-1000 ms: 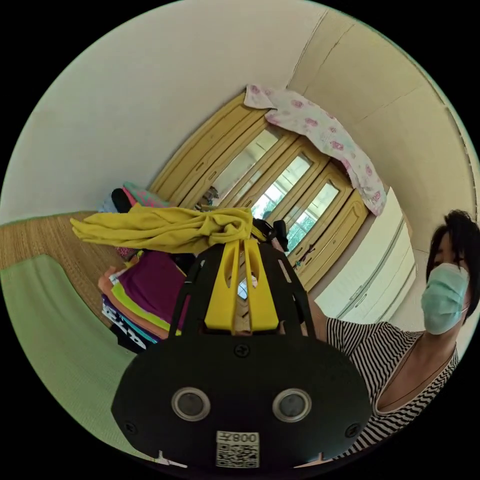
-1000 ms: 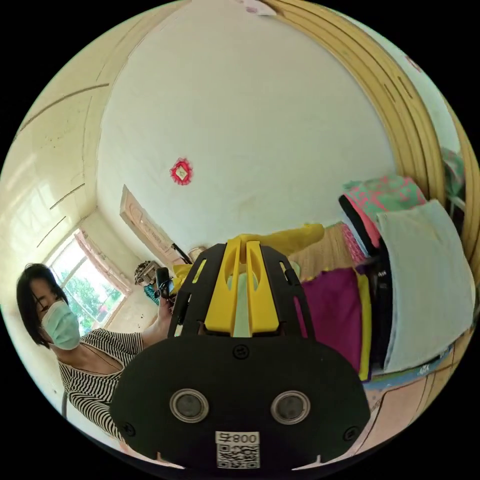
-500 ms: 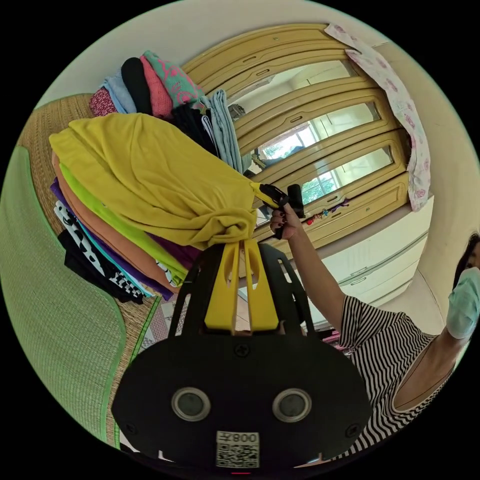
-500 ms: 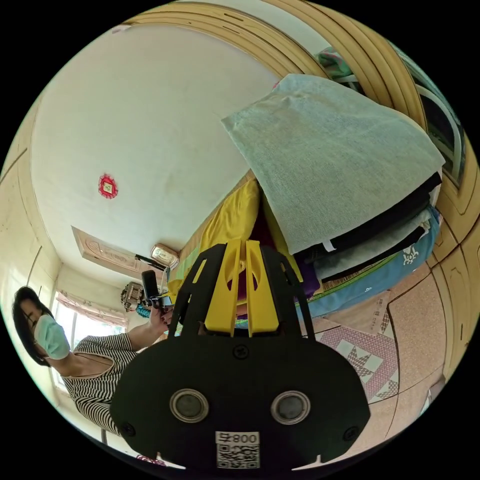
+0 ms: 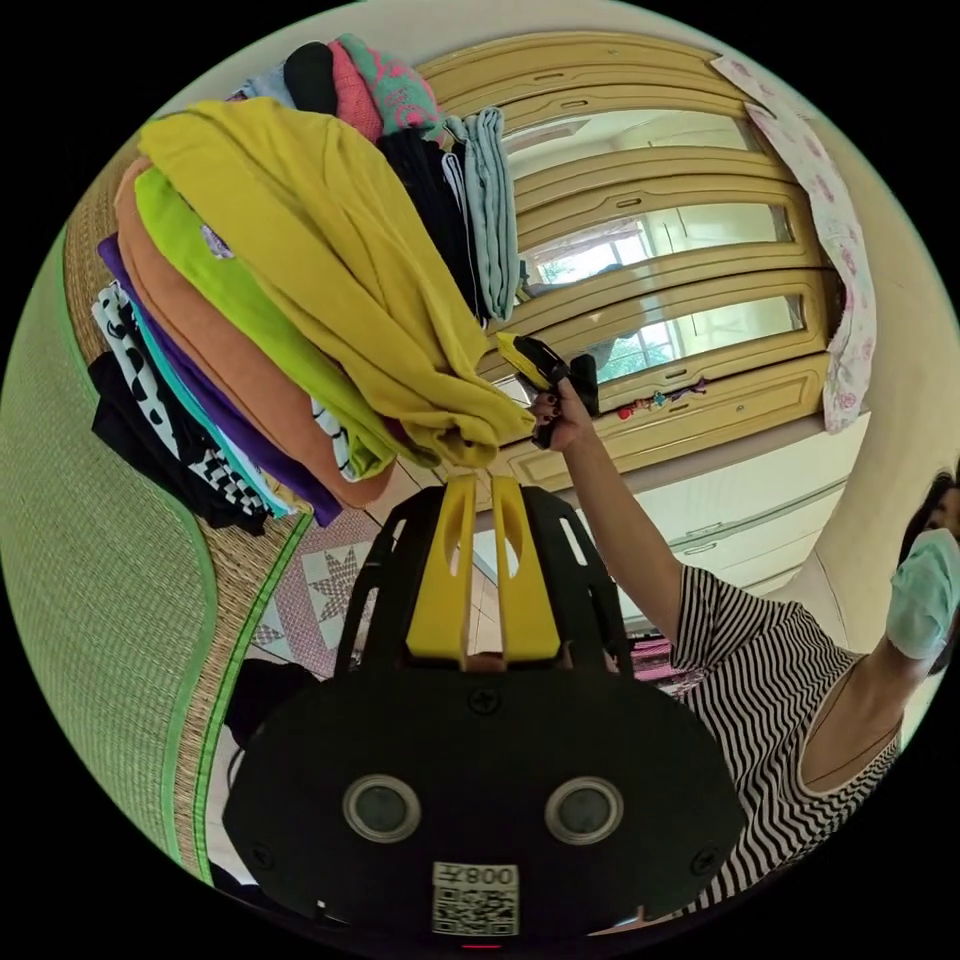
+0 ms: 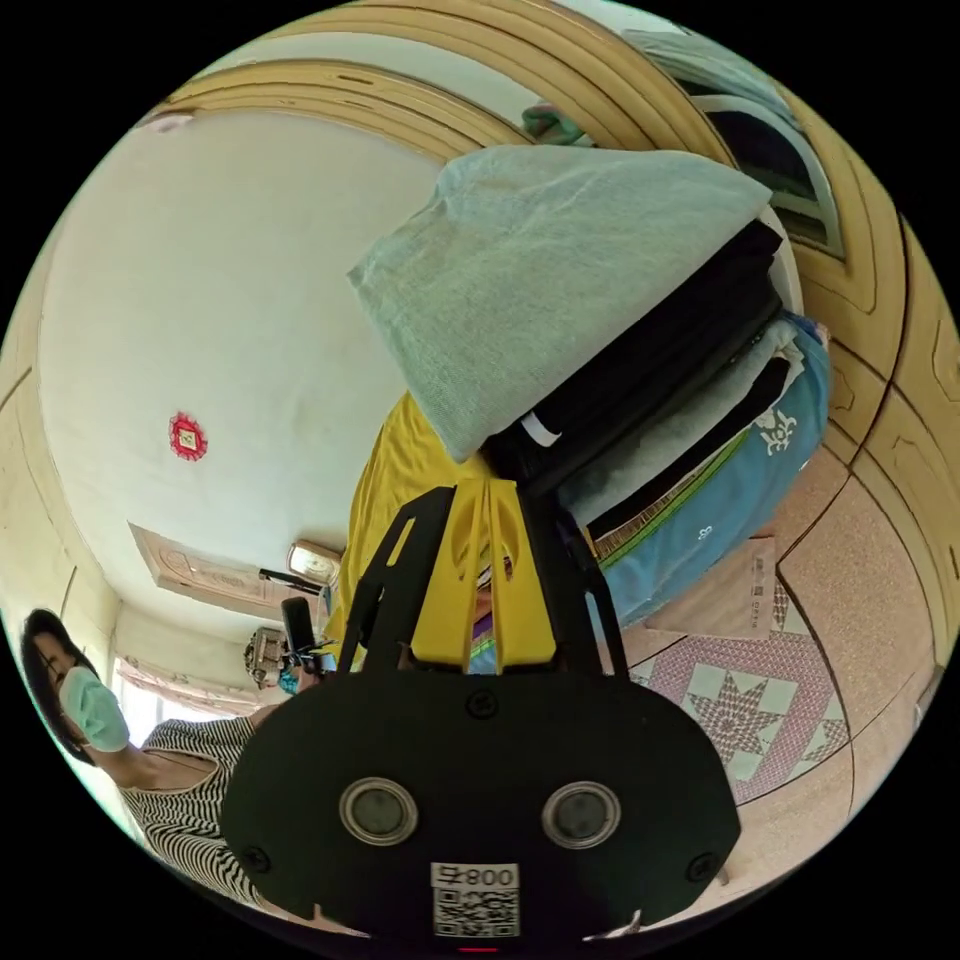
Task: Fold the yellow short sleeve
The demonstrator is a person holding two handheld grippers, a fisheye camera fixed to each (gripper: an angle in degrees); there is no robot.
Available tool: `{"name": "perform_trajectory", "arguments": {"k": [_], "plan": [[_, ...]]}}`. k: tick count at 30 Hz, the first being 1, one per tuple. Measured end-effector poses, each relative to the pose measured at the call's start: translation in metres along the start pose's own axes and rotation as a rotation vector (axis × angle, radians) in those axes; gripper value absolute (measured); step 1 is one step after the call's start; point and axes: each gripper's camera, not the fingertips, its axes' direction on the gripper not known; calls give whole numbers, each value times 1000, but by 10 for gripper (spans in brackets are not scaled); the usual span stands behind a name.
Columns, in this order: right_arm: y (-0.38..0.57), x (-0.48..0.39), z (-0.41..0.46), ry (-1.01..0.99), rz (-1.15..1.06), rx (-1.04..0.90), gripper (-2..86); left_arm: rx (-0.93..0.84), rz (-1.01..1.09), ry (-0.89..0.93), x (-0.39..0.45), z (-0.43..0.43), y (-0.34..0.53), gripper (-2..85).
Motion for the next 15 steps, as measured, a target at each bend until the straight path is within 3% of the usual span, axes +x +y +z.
{"name": "perform_trajectory", "arguments": {"k": [3, 8, 13, 15], "plan": [[14, -19, -14, 40, -83, 102, 2, 27, 57, -2, -2, -18, 27, 9], [37, -84, 22, 190, -322, 90, 1, 97, 202, -126, 19, -41, 34, 3], [42, -98, 109, 422, -395, -104, 1, -79, 187, -411, -3, -4, 27, 1], [47, -89, 146, 528, -378, -194, 1, -73, 167, -385, -9, -6, 37, 1]]}}
